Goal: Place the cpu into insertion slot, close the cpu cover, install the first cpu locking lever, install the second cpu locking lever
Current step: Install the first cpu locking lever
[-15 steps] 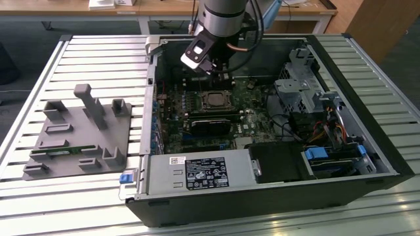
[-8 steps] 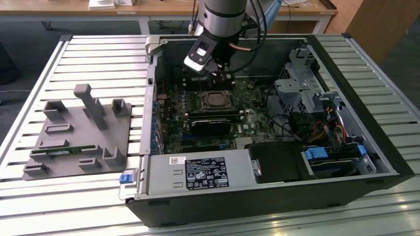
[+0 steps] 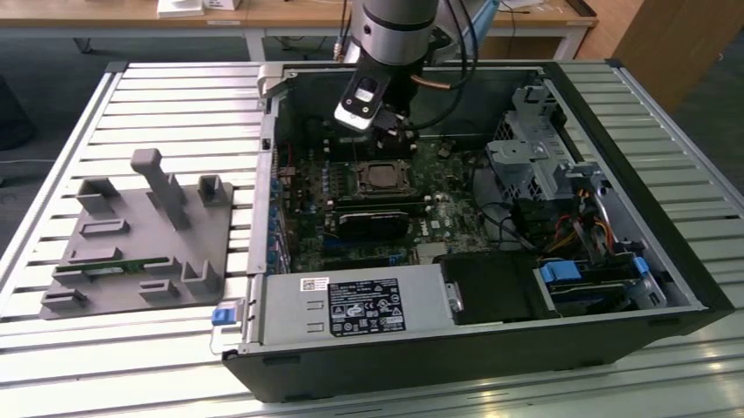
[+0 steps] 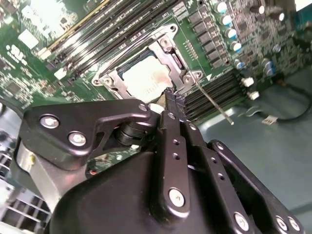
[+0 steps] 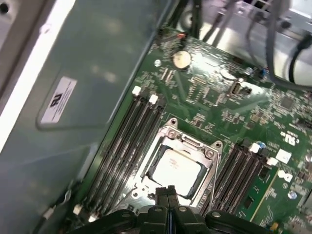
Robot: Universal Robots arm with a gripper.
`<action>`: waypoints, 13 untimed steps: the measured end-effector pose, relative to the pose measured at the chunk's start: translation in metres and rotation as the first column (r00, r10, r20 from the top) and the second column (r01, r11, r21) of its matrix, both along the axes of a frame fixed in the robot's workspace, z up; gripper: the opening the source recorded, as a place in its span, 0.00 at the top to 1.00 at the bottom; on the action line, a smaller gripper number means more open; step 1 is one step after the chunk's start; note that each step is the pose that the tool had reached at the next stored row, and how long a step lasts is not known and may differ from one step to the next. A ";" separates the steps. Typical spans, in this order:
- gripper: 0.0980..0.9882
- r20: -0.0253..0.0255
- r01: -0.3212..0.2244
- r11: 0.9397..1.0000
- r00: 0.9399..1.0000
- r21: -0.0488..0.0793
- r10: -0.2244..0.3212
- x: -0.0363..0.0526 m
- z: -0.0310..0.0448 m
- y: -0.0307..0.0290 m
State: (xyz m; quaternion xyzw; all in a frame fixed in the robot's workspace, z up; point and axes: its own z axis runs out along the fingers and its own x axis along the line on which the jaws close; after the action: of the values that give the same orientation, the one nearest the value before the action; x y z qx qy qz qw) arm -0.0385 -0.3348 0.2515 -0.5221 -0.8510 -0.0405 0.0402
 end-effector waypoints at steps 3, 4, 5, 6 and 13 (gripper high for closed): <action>0.98 0.000 -0.054 0.999 0.999 0.000 0.054 0.0000 0.0000 0.0000; 0.98 0.000 -0.072 0.997 0.997 0.000 0.072 0.0000 0.0000 0.0000; 0.98 0.000 -0.091 0.996 0.996 0.000 0.091 0.0000 0.0000 0.0000; 0.98 0.000 -0.109 0.994 0.994 0.000 0.109 0.0000 0.0000 0.0000; 0.98 0.000 -0.234 0.972 0.972 0.000 0.234 0.0000 -0.0002 0.0000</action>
State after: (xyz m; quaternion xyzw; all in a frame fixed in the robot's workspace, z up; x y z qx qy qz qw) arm -0.0385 -0.3348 0.2513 -0.4182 -0.9066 -0.0355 0.0447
